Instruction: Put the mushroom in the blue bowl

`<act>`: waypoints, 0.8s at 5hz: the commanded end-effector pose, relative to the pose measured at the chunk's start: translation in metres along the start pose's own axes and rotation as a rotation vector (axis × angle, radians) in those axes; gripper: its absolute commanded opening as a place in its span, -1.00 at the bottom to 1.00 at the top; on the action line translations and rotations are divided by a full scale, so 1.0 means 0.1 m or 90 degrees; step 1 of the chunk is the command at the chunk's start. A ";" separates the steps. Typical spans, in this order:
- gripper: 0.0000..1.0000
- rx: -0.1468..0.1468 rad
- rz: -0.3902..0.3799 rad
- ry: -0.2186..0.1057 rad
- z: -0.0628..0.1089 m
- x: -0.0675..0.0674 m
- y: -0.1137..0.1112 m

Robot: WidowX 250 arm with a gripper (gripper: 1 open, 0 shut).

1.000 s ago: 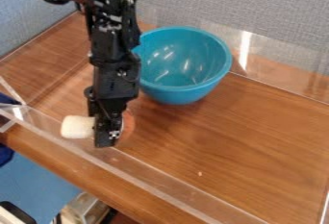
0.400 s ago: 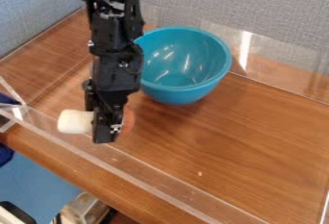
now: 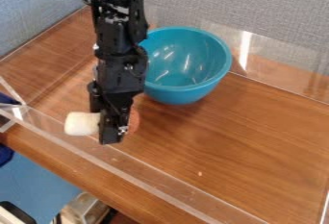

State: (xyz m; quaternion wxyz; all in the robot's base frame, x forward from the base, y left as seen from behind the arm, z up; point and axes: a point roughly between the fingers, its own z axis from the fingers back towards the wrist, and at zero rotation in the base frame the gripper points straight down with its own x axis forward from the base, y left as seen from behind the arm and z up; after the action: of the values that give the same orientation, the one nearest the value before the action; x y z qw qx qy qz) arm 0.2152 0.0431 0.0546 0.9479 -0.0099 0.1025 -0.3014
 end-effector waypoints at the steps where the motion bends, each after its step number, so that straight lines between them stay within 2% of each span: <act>1: -1.00 0.012 0.030 -0.020 0.15 -0.02 -0.06; 2: -1.00 0.010 0.064 -0.025 0.24 -0.04 -0.11; 4: -1.00 0.023 0.082 -0.033 0.29 -0.02 -0.02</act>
State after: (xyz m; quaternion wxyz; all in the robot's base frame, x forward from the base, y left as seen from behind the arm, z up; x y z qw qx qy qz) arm 0.2097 0.0386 0.0733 0.9649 -0.0035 0.0970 -0.2442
